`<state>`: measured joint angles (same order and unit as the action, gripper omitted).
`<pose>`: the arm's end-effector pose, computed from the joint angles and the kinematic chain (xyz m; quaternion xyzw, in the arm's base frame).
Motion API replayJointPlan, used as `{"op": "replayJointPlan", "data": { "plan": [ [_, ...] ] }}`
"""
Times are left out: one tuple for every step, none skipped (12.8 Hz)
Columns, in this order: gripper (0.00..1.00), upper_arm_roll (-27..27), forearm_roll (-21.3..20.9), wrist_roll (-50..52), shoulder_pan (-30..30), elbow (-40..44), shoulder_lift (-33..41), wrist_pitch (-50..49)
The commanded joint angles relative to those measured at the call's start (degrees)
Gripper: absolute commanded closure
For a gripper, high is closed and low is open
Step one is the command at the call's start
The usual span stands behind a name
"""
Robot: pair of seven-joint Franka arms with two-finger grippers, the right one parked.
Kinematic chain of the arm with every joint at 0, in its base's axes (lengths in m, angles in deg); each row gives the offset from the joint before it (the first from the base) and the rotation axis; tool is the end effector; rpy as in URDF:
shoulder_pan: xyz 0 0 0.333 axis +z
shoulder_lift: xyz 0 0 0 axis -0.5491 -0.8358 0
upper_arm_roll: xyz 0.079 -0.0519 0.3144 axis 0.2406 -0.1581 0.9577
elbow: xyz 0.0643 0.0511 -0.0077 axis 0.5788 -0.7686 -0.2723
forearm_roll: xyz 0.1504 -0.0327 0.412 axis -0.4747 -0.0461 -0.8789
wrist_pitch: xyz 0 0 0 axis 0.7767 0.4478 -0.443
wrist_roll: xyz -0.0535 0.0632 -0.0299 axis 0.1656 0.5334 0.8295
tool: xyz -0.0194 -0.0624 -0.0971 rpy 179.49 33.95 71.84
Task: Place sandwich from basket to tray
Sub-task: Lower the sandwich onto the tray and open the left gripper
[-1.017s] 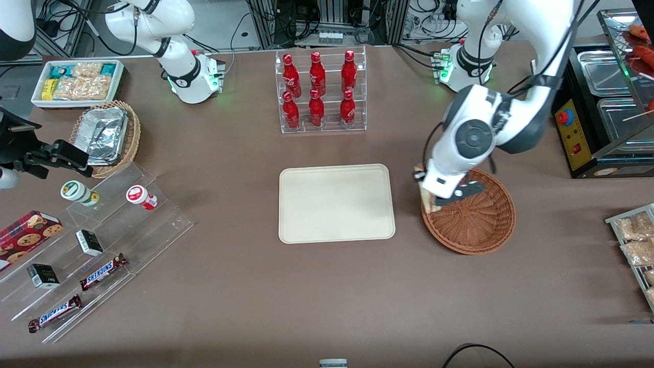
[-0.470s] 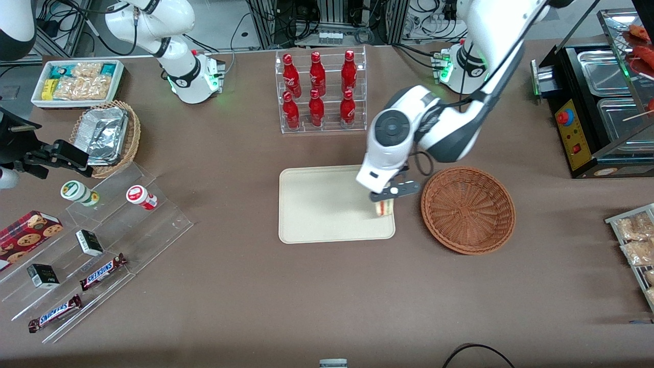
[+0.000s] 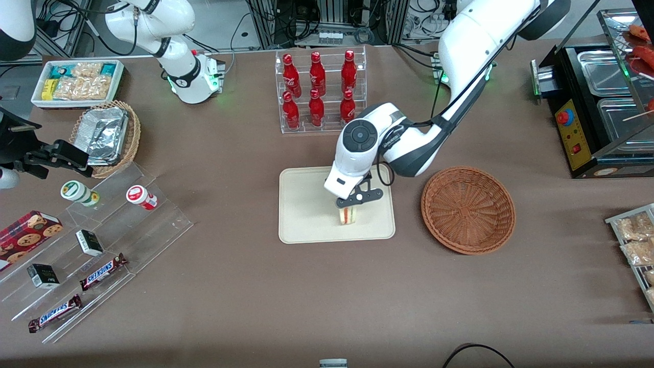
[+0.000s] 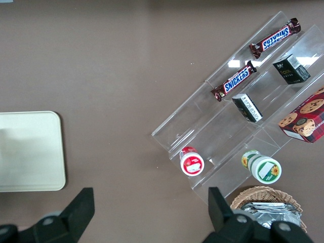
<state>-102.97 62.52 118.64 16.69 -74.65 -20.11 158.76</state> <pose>0.5279 -0.5089 0.2651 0.9908 0.1216 -0.0427 0.0403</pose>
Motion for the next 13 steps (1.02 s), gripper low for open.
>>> {"op": "replayJointPlan", "data": {
  "plan": [
    [0.92, 0.4, -2.5, 3.8, -2.6, 3.8, -2.9, 0.2],
    [0.92, 0.4, -4.0, 4.9, -2.7, 3.9, -3.4, 0.2],
    [0.92, 0.4, -6.0, 6.4, -3.1, 3.9, -3.8, 0.2],
    [0.91, 0.4, -7.4, 7.6, -3.3, 3.9, -4.5, 0.2],
    [0.91, 0.4, -8.0, 8.3, -3.3, 4.0, -5.1, 0.2],
    [0.91, 0.4, -8.3, 8.5, -3.5, 4.2, -5.4, 0.2],
    [0.90, 0.4, -8.3, 8.5, -3.8, 4.5, -6.0, 0.2],
    [0.90, 0.4, -8.3, 8.6, -3.9, 4.8, -6.3, 0.2],
    [0.88, 0.3, -8.2, 8.7, -3.9, 4.8, -6.7, 0.1],
    [0.83, 0.3, -8.0, 9.3, -3.9, 4.9, -6.8, 0.1],
    [0.50, 0.3, -7.7, 9.7, -3.8, 5.0, -6.9, 0.1],
    [0.01, 0.3, -7.6, 9.7, -3.7, 5.0, -6.9, 0.2],
    [0.00, 0.3, -7.7, 9.7, -3.7, 5.0, -6.8, 0.1]
  ]
}}
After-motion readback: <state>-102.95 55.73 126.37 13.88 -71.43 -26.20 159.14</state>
